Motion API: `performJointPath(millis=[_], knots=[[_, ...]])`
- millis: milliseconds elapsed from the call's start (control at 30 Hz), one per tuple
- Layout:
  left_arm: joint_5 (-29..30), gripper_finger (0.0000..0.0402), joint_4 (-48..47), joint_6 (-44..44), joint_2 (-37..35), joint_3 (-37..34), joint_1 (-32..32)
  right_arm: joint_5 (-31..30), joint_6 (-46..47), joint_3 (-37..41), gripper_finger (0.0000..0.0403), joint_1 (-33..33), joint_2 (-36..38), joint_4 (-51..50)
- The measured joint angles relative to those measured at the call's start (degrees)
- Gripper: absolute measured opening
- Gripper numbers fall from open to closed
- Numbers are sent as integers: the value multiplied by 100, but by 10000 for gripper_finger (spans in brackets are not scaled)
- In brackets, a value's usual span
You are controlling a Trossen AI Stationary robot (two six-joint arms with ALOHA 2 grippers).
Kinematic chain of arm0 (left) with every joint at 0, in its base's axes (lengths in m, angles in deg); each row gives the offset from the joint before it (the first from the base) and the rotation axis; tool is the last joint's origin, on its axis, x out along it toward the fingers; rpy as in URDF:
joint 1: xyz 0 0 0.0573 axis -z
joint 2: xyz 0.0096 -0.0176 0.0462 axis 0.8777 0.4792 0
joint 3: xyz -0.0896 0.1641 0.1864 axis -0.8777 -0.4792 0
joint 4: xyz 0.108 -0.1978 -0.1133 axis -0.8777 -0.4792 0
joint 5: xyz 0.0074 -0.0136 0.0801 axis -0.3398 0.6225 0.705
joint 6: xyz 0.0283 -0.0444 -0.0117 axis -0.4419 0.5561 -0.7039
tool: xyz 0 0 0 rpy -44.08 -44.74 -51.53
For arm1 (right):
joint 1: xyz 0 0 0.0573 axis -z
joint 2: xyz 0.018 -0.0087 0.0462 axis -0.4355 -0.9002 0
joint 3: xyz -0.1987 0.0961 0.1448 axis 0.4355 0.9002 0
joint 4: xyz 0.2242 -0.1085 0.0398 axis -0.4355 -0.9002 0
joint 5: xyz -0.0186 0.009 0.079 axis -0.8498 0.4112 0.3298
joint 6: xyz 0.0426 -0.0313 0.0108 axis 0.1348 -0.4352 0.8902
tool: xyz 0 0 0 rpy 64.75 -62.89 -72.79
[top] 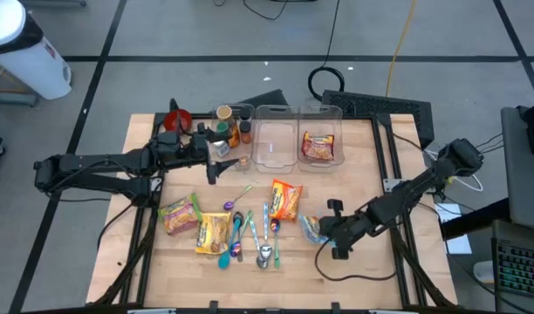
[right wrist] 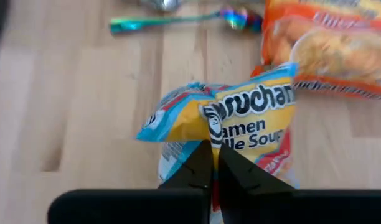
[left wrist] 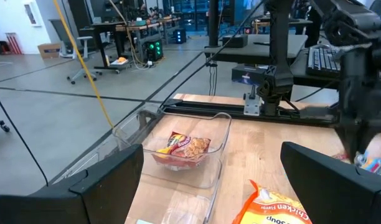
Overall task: Pick & Place Food Item
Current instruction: Put the blue noodle pack into the right transparent bin
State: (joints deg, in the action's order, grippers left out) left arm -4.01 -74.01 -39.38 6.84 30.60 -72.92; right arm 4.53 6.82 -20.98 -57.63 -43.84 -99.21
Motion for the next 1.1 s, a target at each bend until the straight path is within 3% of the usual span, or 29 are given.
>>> performJointPath(millis=[400, 600, 900, 1100], knots=[[-10, 388, -1, 12, 0, 0, 0, -696, -613, 0, 0, -30, 1260, 15], [-9, 388, 0, 26, 0, 0, 0, -1428, -1236, 0, 0, -28, 1766, 31], [-9, 388, 2, 26, -1, 0, 0, -2703, -2275, -2, 0, 85, 2148, 105], [-7, 388, 7, 26, 0, 0, 0, -2864, -2743, -2, 0, 568, 2239, 300]])
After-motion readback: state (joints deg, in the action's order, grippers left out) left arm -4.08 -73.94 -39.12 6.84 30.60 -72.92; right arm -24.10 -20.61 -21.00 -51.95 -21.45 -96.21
